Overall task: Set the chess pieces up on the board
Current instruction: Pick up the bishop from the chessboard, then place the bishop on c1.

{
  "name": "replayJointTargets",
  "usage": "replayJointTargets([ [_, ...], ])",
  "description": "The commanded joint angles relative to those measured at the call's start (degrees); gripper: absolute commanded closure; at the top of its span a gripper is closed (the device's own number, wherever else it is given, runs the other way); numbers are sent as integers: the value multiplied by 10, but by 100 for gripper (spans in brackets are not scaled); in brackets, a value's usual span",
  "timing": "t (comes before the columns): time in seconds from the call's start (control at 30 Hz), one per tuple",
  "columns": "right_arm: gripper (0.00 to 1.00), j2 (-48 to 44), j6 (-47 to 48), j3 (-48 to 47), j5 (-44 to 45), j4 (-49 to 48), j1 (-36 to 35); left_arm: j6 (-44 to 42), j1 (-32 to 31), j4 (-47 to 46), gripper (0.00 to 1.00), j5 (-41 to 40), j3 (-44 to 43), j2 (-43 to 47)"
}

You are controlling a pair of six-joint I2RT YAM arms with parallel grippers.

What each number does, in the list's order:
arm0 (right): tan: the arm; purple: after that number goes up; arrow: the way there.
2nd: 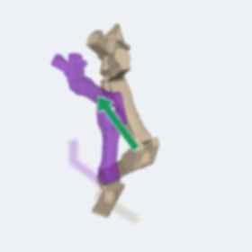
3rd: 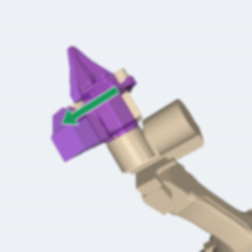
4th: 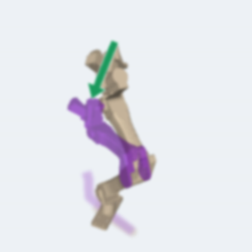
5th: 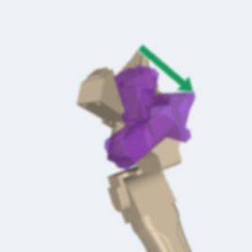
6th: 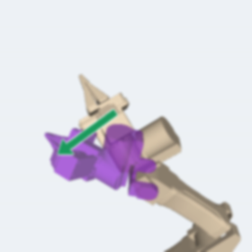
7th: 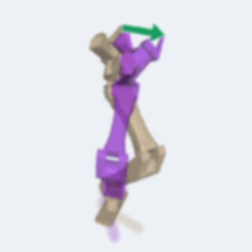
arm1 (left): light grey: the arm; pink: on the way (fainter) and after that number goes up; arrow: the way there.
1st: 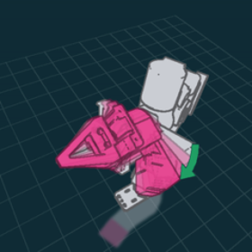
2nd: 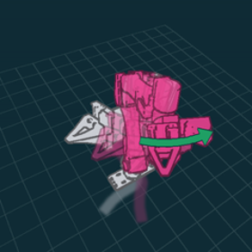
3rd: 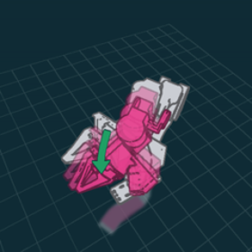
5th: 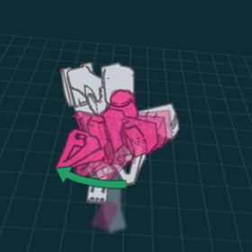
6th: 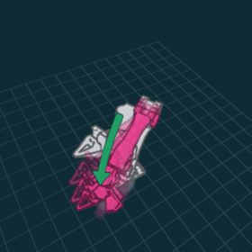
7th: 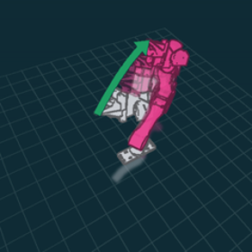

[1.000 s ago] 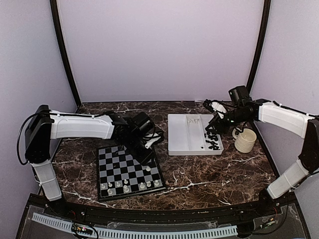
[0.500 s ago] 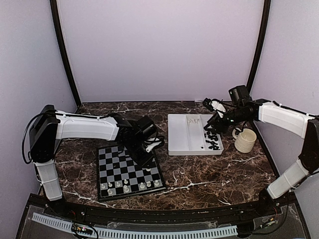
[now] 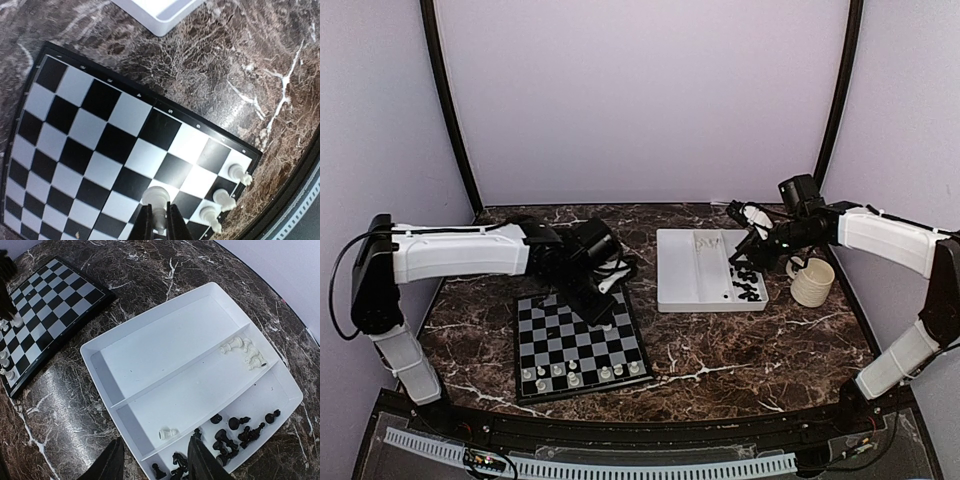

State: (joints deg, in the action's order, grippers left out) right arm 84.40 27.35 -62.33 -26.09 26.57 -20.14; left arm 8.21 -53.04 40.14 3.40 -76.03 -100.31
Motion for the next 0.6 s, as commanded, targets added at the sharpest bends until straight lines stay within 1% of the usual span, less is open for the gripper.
replayJointTargets([
  [0.0,55,7,5,5,-6,-18,0,33,-3,58,100,-43,41,127],
  [0.13,55,10,5,0,-9,-14,0,65,-6,92,100,-38,103,195],
  [0.3,55,18,8,-2,-10,-10,0,102,-9,98,100,9,171,275],
  [0.43,55,25,9,-3,-15,-8,-1,125,-15,109,100,22,204,292],
  [0.57,55,25,10,-3,-14,-7,-1,137,-29,100,100,18,229,291],
])
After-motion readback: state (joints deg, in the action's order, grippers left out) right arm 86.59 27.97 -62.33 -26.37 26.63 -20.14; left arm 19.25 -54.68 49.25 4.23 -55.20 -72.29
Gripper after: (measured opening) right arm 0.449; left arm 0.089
